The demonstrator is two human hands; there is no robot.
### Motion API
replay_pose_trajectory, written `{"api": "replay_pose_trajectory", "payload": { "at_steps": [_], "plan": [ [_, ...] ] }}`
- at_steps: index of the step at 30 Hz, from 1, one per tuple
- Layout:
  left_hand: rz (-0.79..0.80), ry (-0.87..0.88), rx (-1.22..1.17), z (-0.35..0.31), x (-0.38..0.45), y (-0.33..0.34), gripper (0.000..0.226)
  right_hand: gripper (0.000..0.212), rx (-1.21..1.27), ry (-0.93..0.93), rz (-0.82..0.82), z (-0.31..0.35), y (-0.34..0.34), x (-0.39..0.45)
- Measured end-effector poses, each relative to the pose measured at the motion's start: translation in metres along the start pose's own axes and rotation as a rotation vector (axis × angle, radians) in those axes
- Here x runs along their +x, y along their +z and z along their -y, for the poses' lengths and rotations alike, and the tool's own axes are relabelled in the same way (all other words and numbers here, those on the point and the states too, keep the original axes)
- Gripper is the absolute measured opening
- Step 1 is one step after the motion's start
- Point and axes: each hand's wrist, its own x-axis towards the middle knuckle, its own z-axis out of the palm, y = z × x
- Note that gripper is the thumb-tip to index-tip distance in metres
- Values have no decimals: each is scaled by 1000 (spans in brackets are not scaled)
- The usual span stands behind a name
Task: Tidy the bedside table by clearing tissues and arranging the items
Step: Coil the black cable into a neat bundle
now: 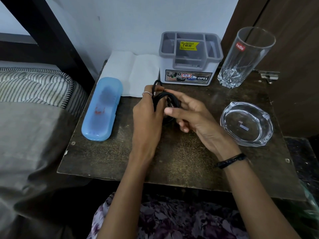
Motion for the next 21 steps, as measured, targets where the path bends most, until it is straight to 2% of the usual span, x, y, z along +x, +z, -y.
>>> {"api": "replay_pose_trajectory", "payload": {
  "at_steps": [5,10,13,16,18,21],
  "plan": [
    [-10,-100,-108,5,4,1,18,55,-31,-38,-14,0,-3,0],
    [83,-178,-421,4,6,1,49,52,-1,-102,-40,1,-4,0],
    [111,-177,-484,4,8,-1,39,53,67,-145,-78,3,0,1],
    [70,-225,-511,5,9,-1,26,48,64,-197,-112,1,4,2],
    [50,-267,-487,6,9,-1,19,42,-33,-263,-138,-3,6,2],
    [52,-343,-454,9,8,1,17,30,-304,-390,-226,-8,7,0]
  ]
}}
